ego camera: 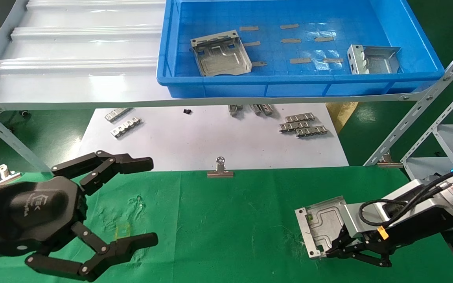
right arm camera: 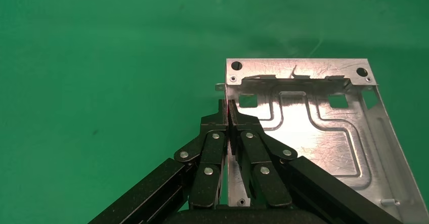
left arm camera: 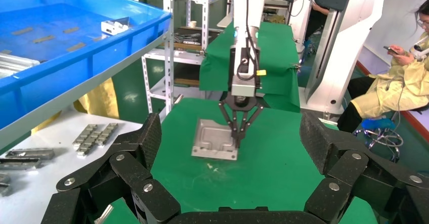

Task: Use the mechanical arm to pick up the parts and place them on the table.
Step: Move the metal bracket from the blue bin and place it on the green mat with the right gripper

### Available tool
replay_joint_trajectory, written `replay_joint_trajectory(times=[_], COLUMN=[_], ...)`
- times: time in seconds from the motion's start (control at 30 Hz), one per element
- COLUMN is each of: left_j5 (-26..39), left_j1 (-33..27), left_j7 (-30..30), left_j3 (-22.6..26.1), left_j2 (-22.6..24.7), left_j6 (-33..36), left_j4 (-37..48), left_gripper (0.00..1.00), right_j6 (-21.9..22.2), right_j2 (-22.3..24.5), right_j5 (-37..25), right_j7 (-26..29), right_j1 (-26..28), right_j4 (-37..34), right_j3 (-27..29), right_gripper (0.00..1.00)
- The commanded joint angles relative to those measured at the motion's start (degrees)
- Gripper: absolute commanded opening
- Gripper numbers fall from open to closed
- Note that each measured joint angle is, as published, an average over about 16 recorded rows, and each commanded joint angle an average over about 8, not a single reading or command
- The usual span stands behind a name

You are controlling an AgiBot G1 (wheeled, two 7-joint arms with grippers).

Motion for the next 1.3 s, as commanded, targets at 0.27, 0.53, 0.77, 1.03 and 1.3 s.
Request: replay_joint_trajectory(times=[0.27, 0.53, 0.77, 1.03, 1.3], left_j5=[0.0, 0.0, 0.0, 0.0, 0.0], left_j1=[0.0, 0.0, 0.0, 0.0, 0.0], left_j7=[0.0, 0.0, 0.0, 0.0, 0.0], left_j3=[0.0, 0.0, 0.0, 0.0, 0.0], left_j2=[0.0, 0.0, 0.0, 0.0, 0.0], left_j6=[0.0, 0.0, 0.0, 0.0, 0.0], left_j4=[0.0, 0.0, 0.0, 0.0, 0.0], left_gripper=[1.00, 1.00, 1.00, 1.00, 1.00], right_j6=[0.7, 1.1, 2.9, 4.1, 5.5], right_j2=[-3.4, -5.0, -5.9, -7.1, -8.0], right_j5=[1.3, 0.5, 0.2, -0.2, -1.0], right_j7=[-3.1, -4.9, -6.3, -7.7, -9.5], right_j1=[-1.6, -1.8, -2.2, -3.3, -3.5], right_j4=[-7.6, -11.6, -14.2, -16.4, -18.3], right_j3=[0.0, -0.7, -0.8, -1.1, -1.5], right_gripper=[0.00, 0.00, 0.00, 0.29, 1.00])
